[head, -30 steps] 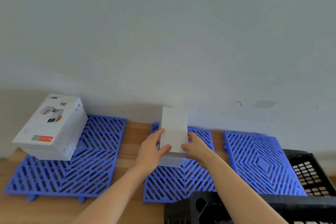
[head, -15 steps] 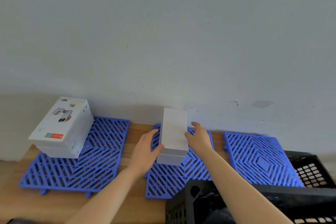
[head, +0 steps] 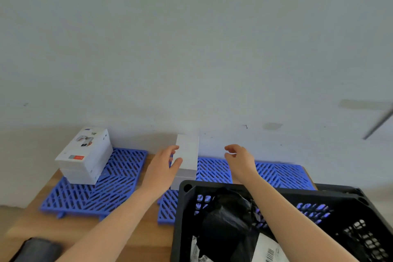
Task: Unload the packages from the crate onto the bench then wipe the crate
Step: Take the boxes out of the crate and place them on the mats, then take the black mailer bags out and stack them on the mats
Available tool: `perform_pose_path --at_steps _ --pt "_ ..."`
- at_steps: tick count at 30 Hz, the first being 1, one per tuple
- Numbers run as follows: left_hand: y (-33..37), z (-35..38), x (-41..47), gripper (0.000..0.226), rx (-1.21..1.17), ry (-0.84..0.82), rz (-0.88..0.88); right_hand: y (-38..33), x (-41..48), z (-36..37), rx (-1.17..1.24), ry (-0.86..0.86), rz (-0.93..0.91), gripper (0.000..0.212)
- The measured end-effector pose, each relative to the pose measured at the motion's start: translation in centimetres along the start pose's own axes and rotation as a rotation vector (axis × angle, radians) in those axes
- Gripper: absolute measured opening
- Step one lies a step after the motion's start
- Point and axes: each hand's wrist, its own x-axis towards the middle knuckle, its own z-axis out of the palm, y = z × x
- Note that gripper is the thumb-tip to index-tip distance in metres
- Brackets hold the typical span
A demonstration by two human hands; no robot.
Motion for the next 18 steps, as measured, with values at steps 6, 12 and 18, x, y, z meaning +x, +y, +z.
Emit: perform_pose_path --at_steps 6,12,18 --pt "9.1 2.9 -5.9 0.032 0.08 0.138 0.134 5.1 -5.8 -7.8 0.012 0.0 -0.131 0.029" --pt "16.9 10.2 -11.7 0.036 0.054 0.107 0.183 11.9 -10.4 -15.1 0.0 0.006 -0.197 0.029" --pt "20.5 14.6 -12.3 0.036 0.081 0.085 0.167 14.4 -8.7 -18.8 -0.022 -0.019 -0.262 0.028"
